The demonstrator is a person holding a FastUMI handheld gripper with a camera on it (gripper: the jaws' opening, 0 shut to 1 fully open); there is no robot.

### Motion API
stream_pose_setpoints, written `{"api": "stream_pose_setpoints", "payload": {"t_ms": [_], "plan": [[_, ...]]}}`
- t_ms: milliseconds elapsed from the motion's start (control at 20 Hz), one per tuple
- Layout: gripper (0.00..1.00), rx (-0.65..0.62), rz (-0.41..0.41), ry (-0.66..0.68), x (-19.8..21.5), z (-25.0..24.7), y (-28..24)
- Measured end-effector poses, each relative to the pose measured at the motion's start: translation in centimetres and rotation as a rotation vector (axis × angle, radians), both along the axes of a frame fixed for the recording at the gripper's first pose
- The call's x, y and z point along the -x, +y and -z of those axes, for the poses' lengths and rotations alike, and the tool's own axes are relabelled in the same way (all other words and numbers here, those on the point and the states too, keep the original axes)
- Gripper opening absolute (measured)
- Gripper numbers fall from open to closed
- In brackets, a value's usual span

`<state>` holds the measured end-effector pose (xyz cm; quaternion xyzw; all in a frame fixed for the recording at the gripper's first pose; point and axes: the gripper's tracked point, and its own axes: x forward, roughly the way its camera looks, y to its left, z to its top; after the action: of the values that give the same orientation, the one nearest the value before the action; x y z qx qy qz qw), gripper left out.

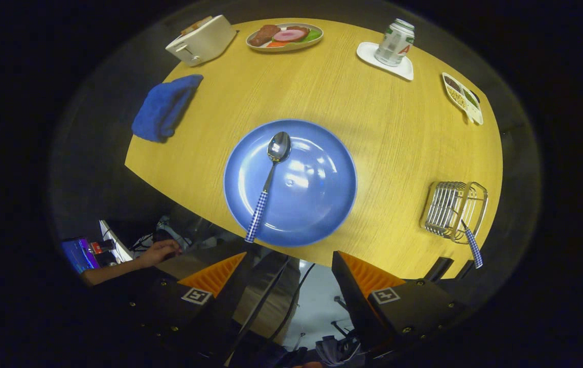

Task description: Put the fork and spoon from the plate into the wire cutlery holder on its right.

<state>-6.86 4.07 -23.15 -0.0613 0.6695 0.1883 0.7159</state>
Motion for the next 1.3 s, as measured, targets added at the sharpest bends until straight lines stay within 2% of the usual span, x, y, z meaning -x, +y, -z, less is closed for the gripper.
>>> {"api": "stream_pose_setpoints", "payload": {"t_ms": [450,850,1150,1200,1300], "plan": [[0.98,0.029,0.049,0.017,-0.9,3.3,4.1],[0.98,0.025,0.181,0.071,-1.6,7.3,5.5],[0.97,0.034,0.172,0.085,-1.8,9.3,6.1],[0.90,0.046,0.160,0.086,-1.8,9.5,6.0],[0.89,0.040,0.162,0.089,-1.9,9.8,6.0]]}}
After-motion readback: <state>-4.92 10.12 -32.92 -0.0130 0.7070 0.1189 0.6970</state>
